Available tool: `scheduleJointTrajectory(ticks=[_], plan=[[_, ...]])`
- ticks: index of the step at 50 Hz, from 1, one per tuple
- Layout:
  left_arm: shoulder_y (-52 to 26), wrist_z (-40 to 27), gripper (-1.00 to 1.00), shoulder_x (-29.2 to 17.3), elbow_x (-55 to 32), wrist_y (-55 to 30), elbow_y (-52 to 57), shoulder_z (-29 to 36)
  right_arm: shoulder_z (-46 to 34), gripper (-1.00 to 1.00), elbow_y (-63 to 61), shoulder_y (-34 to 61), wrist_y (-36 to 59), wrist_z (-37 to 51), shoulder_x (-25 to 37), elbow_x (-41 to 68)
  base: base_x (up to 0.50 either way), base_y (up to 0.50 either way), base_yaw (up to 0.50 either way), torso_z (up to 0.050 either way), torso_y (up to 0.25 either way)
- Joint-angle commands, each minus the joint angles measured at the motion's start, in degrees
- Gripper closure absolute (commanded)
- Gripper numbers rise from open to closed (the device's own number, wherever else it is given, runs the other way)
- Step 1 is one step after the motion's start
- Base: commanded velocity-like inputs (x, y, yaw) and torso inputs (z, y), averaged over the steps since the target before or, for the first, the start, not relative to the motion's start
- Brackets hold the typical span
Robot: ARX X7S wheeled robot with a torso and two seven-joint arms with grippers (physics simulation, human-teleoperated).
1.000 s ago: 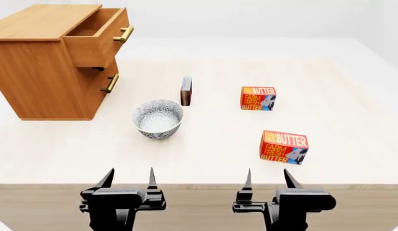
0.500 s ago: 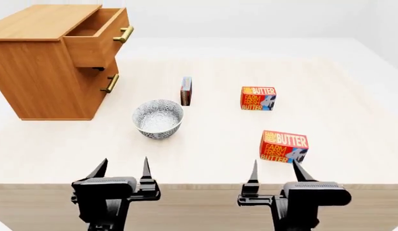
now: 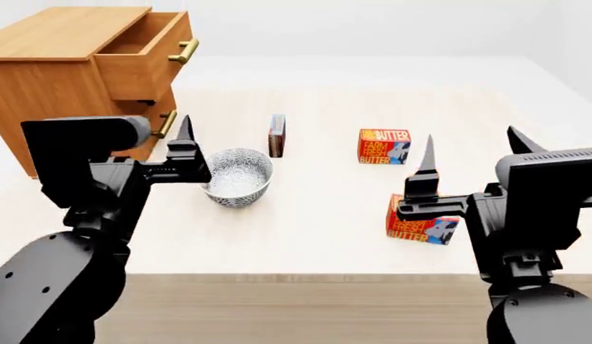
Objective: Put the chocolate pudding in the top drawer of the cabinet and close it.
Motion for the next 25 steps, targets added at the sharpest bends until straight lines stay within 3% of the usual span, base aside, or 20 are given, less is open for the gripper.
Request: scheduleJointTrajectory(ticks=[1, 9, 18, 25], plan=[[-19.5, -3.7, -1.0, -2.1, -7.0, -17.1, 0.3, -2.5, 3.0, -1.0, -8.0, 20.5, 23.6, 1.8, 4.4, 8.5, 0.0, 0.0, 0.0, 0.0, 0.0], [-27.7, -4.0, -1.0, -3.0, -6.8, -19.6, -3.0, 0.0, 5.2, -1.0, -6.2, 27.6, 27.0, 6.5, 6.3, 17.8, 0.06, 0.0, 0.0, 0.0, 0.0], [-32.7, -4.0, -1.0, -3.7, -7.0, -20.8, -4.8, 0.7, 7.7, -1.0, -4.1, 30.7, 26.9, 15.5, 9.4, 31.2, 0.48, 0.0, 0.0, 0.0, 0.0], [-32.2, -3.9, -1.0, -4.3, -6.3, -19.2, -5.9, 0.3, 8.0, -1.0, -3.4, 30.6, 26.1, 17.1, 10.5, 33.1, 0.5, 0.0, 0.0, 0.0, 0.0]])
